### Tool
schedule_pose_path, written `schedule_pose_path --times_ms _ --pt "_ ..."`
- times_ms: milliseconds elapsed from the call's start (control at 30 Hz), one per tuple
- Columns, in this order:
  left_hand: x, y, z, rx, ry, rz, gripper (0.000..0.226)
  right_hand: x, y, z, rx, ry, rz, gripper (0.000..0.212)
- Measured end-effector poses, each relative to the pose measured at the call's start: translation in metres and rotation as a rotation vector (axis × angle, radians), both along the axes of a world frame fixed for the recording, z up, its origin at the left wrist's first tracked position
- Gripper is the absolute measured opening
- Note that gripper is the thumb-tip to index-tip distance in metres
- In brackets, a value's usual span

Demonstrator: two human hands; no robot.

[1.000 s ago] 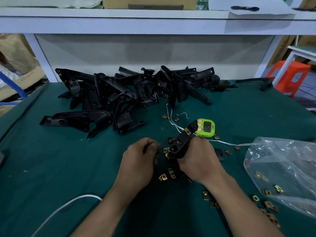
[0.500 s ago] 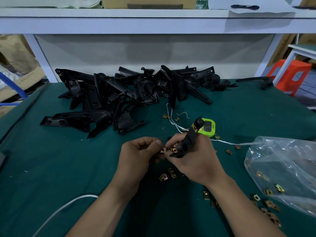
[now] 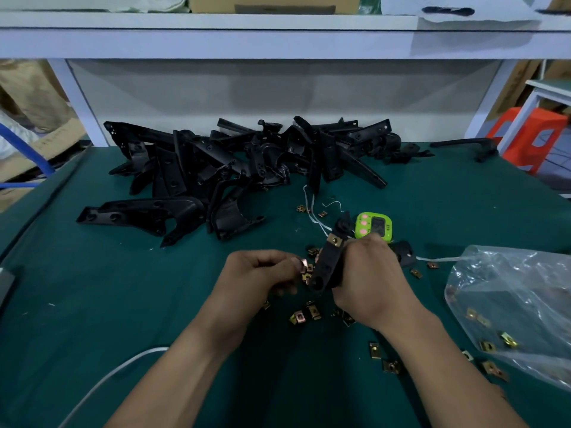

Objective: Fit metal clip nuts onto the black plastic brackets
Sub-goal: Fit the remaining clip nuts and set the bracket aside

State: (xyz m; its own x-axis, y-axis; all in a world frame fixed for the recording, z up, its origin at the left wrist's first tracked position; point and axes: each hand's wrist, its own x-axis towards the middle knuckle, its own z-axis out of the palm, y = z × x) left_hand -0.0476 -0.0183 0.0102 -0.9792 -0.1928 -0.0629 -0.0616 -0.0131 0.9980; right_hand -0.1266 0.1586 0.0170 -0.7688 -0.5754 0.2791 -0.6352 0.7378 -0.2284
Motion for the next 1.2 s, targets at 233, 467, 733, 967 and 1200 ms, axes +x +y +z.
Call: schedule_pose_path --times_ms 233,467,733,967,1200 --pt "-0.001 0.000 -0.004 0.084 -0.091 -0.141 0.020 -0.003 0.000 -0.004 0.283 0.148 -0.036 0.020" --pt "0.000 0.004 -0.003 0.084 -0.111 -0.112 0.016 -0.003 0.002 0.002 0.380 0.184 -0.054 0.019" --pt "0.007 0.020 -0.007 -0.038 -0.085 -0.040 0.014 0.007 -0.005 0.004 0.481 0.157 -0.007 0.016" --pt "0.010 0.035 -0.008 -0.282 0.013 0.071 0.008 0.004 -0.007 -0.002 0.441 0.103 -0.108 0.035" --pt "0.013 0.041 -0.010 -0.731 0.218 0.291 0.025 0.014 -0.013 0.005 0.428 0.081 -0.192 0.026"
